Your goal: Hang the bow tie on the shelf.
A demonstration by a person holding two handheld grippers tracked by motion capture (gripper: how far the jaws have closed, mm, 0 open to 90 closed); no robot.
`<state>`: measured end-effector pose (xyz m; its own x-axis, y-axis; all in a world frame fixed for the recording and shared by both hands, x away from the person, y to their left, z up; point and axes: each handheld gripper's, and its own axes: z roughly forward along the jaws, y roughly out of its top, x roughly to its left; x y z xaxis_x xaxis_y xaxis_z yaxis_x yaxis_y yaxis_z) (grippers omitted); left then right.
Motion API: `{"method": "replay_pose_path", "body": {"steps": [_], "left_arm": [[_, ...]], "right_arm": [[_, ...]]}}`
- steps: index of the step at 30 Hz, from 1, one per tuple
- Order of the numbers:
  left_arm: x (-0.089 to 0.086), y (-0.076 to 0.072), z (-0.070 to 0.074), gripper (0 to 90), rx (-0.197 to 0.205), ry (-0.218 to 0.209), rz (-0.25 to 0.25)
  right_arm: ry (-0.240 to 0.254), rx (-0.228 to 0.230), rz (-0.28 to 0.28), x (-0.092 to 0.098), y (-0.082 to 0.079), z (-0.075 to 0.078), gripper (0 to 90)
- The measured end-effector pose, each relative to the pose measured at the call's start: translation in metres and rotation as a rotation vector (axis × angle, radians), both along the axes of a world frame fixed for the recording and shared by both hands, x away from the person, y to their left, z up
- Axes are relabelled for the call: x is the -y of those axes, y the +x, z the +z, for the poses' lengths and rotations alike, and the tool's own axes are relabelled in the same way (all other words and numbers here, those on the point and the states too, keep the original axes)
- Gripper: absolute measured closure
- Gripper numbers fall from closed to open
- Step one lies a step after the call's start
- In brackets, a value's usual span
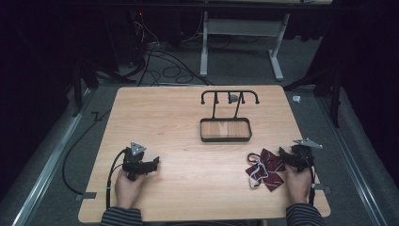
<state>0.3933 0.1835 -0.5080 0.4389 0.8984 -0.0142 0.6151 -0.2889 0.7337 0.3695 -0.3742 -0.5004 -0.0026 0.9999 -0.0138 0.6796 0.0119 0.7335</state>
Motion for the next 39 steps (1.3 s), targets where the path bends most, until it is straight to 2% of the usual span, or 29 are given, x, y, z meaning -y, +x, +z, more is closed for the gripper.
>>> {"method": "replay_pose_path", "body": {"steps": [8,19,22,27,39], "left_arm": [[0.0,0.0,0.0,21.0,-0.001,0.001,-0.001],[0.0,0.0,0.0,21.0,-0.002,-0.001,0.0],[0.0,0.0,0.0,21.0,-0.001,-0.003,0.001],[0.0,0.0,0.0,21.1,-0.001,-0.003,0.001],[0.0,0.0,0.0,21.0,-0.001,-0.003,0.0]], "right_arm": [[-0.001,0.003,0.008,-0.001,0.0,0.0,51.9],[0.0,0.005,0.011,-0.001,0.0,0.0,52.2],[-0.002,0.003,0.009,-0.001,0.0,0.001,57.5],[0.021,0.023,0.007,0.001,-0.004,0.005,59.8],[0.027,0.038,0.106,-0.005,-0.017,0.02,64.0]]}}
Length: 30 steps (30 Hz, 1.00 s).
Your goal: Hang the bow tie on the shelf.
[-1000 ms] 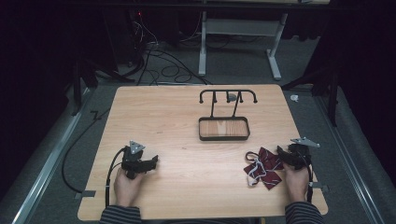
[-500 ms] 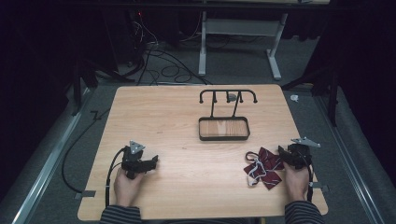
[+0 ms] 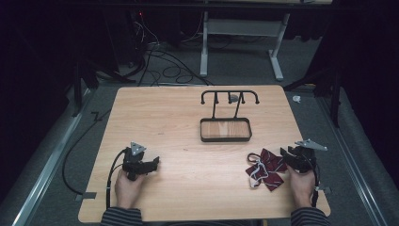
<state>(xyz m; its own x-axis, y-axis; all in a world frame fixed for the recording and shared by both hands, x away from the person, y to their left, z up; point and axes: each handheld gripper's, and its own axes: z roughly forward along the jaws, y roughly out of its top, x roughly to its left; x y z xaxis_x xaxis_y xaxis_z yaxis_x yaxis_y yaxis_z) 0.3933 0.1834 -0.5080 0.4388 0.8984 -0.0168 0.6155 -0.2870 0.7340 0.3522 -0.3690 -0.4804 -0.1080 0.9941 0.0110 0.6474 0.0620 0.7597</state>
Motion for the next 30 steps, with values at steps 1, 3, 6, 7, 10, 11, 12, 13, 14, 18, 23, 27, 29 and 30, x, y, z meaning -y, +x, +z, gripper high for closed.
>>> {"method": "replay_pose_path", "body": {"steps": [1,3,6,7,10,11,12,13,14,18,23,27,29,30], "left_arm": [[0.0,0.0,0.0,21.1,0.0,0.0,0.0],[0.0,0.0,0.0,21.0,0.0,0.0,0.0],[0.0,0.0,0.0,21.0,-0.001,0.0,0.0],[0.0,0.0,0.0,21.0,0.0,0.001,0.0],[0.0,0.0,0.0,21.0,-0.002,0.001,0.0],[0.0,0.0,0.0,21.0,-0.002,0.001,0.0],[0.0,0.0,0.0,21.0,-0.002,0.001,0.0],[0.0,0.0,0.0,21.0,-0.001,0.001,0.0],[0.0,0.0,0.0,21.0,-0.002,0.0,0.0],[0.0,0.0,0.0,21.0,-0.002,0.001,0.0],[0.0,0.0,0.0,21.0,-0.002,0.001,0.0],[0.0,0.0,0.0,21.0,-0.002,0.002,0.0],[0.0,0.0,0.0,21.0,-0.002,0.002,0.0],[0.0,0.0,0.0,21.0,-0.002,0.002,0.0]], "right_arm": [[0.005,0.005,0.007,-0.001,-0.001,0.001,64.1],[0.009,0.028,0.04,-0.006,-0.005,0.005,65.0],[0.021,0.037,0.055,-0.011,-0.008,0.009,65.8],[0.027,0.046,0.082,-0.016,-0.01,0.011,66.2],[0.033,0.053,0.122,-0.025,-0.012,0.014,66.2],[0.031,0.054,0.132,-0.027,-0.012,0.015,66.2],[0.031,0.054,0.132,-0.027,-0.012,0.015,66.2],[0.027,0.057,0.143,-0.029,-0.012,0.016,66.4],[0.032,0.057,0.154,-0.033,-0.012,0.016,66.5],[0.032,0.054,0.192,-0.043,-0.011,0.019,66.5],[0.036,0.045,0.233,-0.054,-0.01,0.019,66.6],[0.032,0.028,0.255,-0.061,-0.007,0.016,66.6],[0.035,0.013,0.262,-0.065,-0.006,0.013,66.6],[0.033,0.008,0.266,-0.066,-0.005,0.012,66.7]]}}
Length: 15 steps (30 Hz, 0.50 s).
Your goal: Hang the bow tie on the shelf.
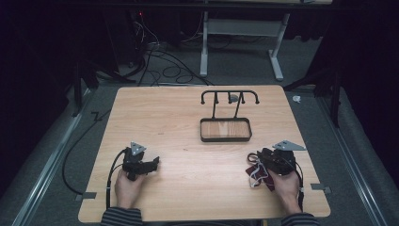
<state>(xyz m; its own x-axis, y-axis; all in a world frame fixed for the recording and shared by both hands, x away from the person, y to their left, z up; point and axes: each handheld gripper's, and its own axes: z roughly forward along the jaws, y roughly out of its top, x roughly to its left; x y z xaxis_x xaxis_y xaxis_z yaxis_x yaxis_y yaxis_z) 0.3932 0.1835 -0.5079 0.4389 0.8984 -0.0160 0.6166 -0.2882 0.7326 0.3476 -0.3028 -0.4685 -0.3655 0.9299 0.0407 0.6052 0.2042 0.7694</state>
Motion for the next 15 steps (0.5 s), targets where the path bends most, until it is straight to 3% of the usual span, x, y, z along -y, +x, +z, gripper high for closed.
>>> {"method": "replay_pose_path", "body": {"steps": [15], "left_arm": [[0.0,0.0,0.0,21.0,0.0,-0.001,0.0]], "right_arm": [[-0.039,-0.058,0.038,-0.019,0.021,-0.01,69.2]]}}
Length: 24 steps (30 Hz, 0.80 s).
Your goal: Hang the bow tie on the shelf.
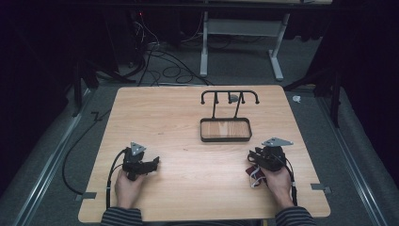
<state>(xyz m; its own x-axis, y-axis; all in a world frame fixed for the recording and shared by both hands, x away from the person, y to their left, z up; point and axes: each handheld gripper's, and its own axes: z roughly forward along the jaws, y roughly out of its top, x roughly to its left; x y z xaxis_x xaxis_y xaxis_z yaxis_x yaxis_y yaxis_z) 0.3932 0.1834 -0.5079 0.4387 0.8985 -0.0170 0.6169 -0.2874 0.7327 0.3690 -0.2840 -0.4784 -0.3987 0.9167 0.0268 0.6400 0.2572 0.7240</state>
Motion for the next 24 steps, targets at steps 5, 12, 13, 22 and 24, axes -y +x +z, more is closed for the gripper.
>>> {"method": "replay_pose_path", "body": {"steps": [5,12,13,22,24], "left_arm": [[0.0,0.0,0.0,21.0,0.001,0.0,0.0],[0.0,0.0,0.0,21.0,0.0,0.0,0.0],[0.0,0.0,0.0,21.0,0.0,0.0,0.0],[0.0,0.0,0.0,21.0,0.0,0.001,0.0],[0.0,0.0,0.0,21.0,0.0,0.0,0.0]], "right_arm": [[-0.009,-0.023,0.001,-0.002,0.006,-0.004,70.0],[-0.017,-0.041,-0.002,-0.004,0.011,-0.009,71.4],[-0.019,-0.047,-0.003,-0.004,0.013,-0.01,73.3],[-0.033,-0.072,0.013,-0.003,0.016,-0.013,89.8],[-0.031,-0.072,0.012,-0.002,0.016,-0.012,90.0]]}}
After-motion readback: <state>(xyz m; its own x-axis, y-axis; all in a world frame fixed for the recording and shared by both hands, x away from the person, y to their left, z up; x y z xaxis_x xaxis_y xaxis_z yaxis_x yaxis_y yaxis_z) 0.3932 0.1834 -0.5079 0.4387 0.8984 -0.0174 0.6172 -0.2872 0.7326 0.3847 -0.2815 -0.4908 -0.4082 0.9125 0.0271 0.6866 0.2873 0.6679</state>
